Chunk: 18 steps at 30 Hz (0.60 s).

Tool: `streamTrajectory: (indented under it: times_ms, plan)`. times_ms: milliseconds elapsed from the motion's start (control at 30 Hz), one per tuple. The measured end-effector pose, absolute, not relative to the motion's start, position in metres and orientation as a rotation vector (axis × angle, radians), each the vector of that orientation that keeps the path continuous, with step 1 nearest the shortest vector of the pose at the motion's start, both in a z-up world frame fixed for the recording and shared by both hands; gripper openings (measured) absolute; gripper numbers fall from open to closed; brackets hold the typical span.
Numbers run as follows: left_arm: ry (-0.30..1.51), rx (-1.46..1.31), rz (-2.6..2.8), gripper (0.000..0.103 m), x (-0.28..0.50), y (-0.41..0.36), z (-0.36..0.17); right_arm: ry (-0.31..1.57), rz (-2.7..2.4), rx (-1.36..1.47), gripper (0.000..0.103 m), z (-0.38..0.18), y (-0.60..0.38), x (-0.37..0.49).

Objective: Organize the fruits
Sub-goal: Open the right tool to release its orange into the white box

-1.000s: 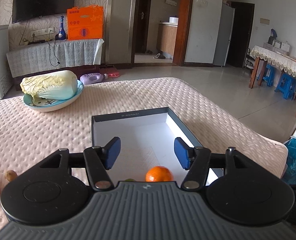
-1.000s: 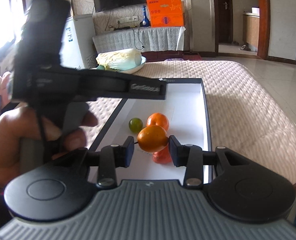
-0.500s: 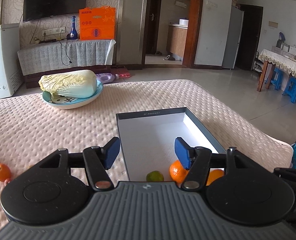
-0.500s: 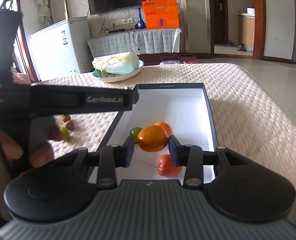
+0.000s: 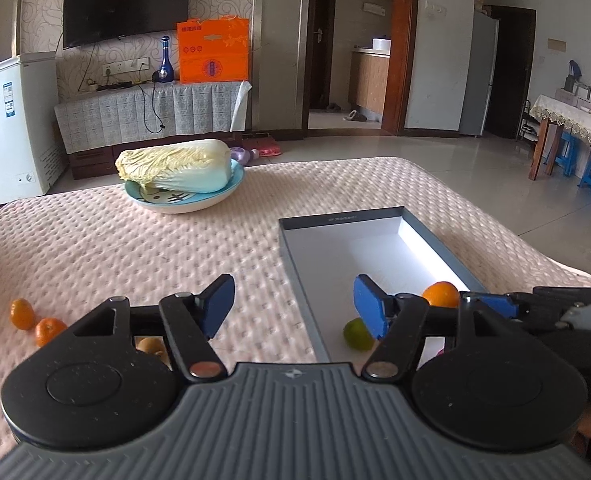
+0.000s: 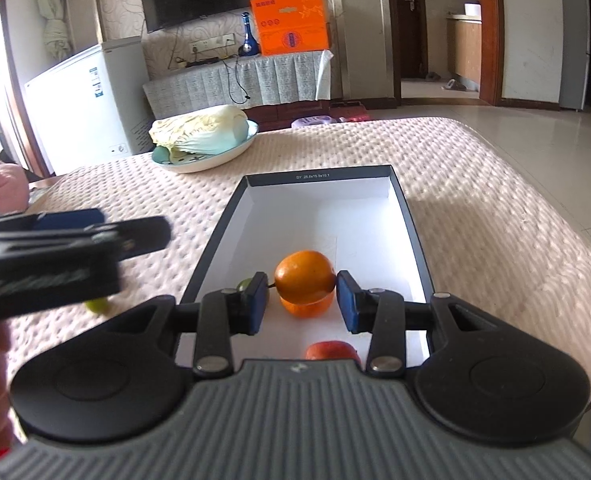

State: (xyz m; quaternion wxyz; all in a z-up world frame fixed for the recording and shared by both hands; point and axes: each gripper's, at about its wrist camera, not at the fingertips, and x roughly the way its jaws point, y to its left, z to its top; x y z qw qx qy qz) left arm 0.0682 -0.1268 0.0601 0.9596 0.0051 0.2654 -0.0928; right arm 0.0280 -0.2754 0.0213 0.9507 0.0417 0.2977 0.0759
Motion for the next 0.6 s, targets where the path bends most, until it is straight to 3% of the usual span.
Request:
streamTrajectory:
  times_ms: [600]
  plan:
    - [0.558,-0.085,-0.067,0.073,-0.001,-0.038,0.079,0.638,0.143,0.12,0.04,0.015,-0.262,0.052]
